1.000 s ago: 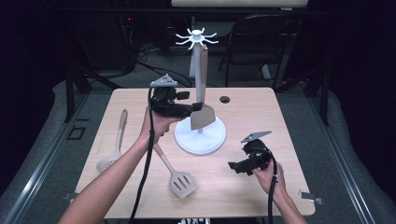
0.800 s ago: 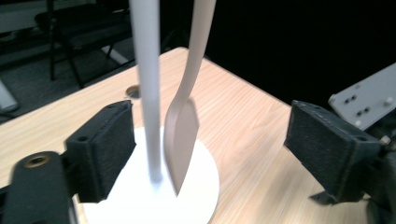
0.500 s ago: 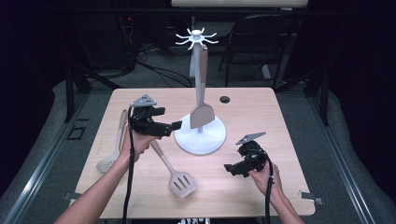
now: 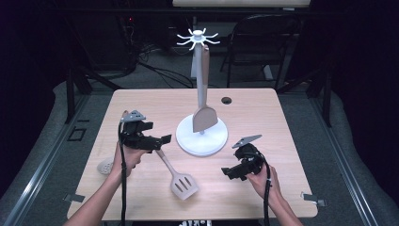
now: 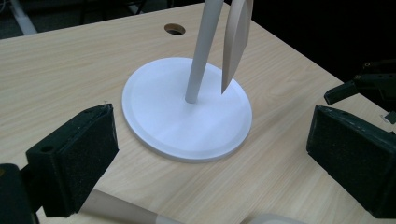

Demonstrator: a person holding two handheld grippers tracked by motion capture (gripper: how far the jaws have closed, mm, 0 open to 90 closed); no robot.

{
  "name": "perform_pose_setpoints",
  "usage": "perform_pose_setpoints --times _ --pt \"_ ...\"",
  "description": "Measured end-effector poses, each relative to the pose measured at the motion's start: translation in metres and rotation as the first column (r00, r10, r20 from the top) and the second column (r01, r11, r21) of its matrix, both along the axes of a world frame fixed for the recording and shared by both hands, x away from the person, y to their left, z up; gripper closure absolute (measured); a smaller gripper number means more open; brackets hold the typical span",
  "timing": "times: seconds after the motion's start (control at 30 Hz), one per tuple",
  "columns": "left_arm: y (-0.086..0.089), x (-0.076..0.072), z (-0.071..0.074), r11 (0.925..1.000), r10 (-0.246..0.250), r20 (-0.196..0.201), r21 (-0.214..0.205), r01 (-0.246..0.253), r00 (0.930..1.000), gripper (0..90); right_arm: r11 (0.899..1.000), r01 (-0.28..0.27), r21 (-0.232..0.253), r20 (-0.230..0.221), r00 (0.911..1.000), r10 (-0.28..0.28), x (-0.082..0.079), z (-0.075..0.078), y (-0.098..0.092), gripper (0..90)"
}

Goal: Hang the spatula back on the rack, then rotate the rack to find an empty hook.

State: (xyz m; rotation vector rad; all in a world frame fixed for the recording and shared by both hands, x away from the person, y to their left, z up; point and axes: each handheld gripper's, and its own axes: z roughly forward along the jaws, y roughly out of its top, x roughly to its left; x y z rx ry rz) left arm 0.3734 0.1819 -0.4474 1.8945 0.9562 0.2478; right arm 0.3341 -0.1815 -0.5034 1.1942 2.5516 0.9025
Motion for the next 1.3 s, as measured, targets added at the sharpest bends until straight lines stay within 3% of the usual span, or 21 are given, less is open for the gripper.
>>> perform_pose_setpoints --times 0.17,0.27,0.3,0.57,0.83,1.03,1.27,1.3 --pt "0.001 0.001 0.008 1.0 0.001 0.016 -0.005 -0.001 0.9999 3.5 1.0 -0.003 -0.013 0.005 1.0 0.003 0.0 0.001 -0.001 9.0" --pt "-0.001 0.004 0.023 0.9999 -0.008 0.052 -0.013 0.009 0.9986 9.3 1.0 -0.001 -0.011 0.002 1.0 0.001 0.001 0.001 -0.002 9.1" --pt "-0.002 0.005 0.029 0.9998 -0.013 0.07 -0.012 0.014 0.9975 15.7 1.0 -0.003 -0.011 0.002 1.0 0.003 0.001 0.001 -0.003 9.1" --pt "-0.014 0.018 0.074 0.9991 -0.041 0.15 -0.003 0.042 0.9879 20.4 1.0 0.013 -0.011 0.002 0.9999 -0.013 0.002 0.001 -0.009 9.3" --pt "-0.032 0.028 0.104 0.9979 -0.064 0.187 0.007 0.064 0.9803 25.7 1.0 0.03 -0.004 -0.001 0.9996 -0.03 0.004 0.001 -0.016 9.3" --pt "-0.043 0.033 0.124 0.997 -0.075 0.218 0.0 0.077 0.9731 40.2 0.999 0.038 -0.005 -0.011 0.9992 -0.038 0.006 -0.001 -0.02 9.3" --pt "-0.054 0.036 0.152 0.9956 -0.09 0.283 0.002 0.093 0.9548 65.8 0.999 0.037 -0.008 -0.011 0.9993 -0.037 0.007 -0.001 -0.022 9.4" --pt "-0.055 0.037 0.156 0.9957 -0.089 0.293 0.0 0.093 0.952 73.3 0.999 0.042 -0.002 -0.011 0.9991 -0.042 0.007 -0.001 -0.022 9.4"
